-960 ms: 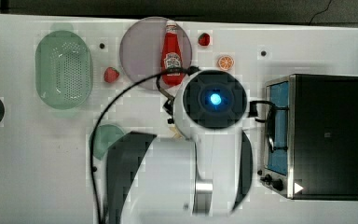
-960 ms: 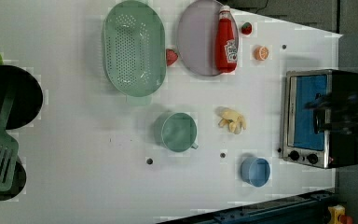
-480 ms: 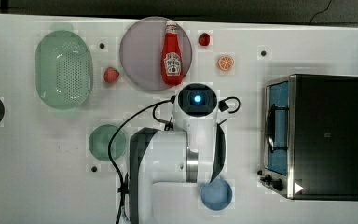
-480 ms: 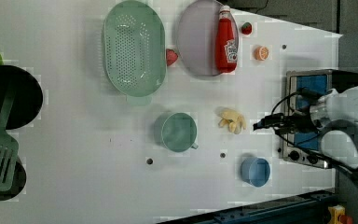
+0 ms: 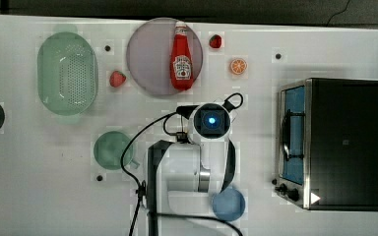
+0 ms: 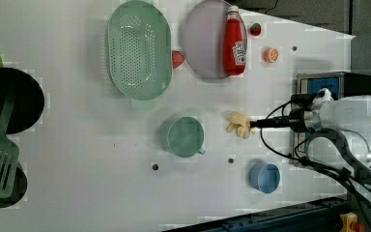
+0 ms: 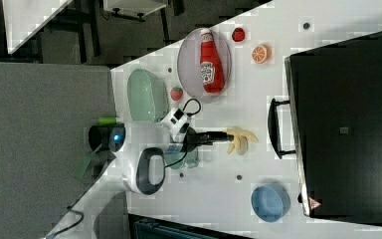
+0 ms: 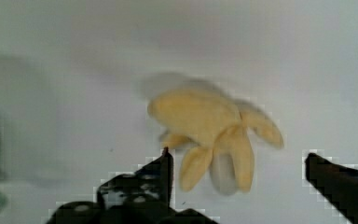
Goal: Pick Banana and place it in mug.
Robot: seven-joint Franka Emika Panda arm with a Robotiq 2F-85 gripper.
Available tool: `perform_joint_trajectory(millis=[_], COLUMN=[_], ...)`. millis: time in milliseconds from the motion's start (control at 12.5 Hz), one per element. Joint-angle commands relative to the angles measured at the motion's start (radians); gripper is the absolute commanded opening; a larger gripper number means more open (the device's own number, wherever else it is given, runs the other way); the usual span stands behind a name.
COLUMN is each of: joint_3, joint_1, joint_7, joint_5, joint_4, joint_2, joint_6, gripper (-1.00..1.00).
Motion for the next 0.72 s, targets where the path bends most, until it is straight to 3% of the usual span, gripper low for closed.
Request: perform_joint_trajectory(millis=[80,560,640,720], joint_3=[-0.001,-0.005,-0.006,-0.01], joint_1=[-0.003,-0.003,-0.003,-0.003], joint_7=[-0.189,-0.189,-0.19,-0.189], joint_5=[-0.002,-0.003,-0.003,-0.003], joint_4=[-0.025,-0.026,-0.028,-0.03], joint_2=[0.067,0.179,0.183,0.185], joint_6=[0.087,0.225,0.226,0.226], gripper=[1.0,1.0,0.93,0.69])
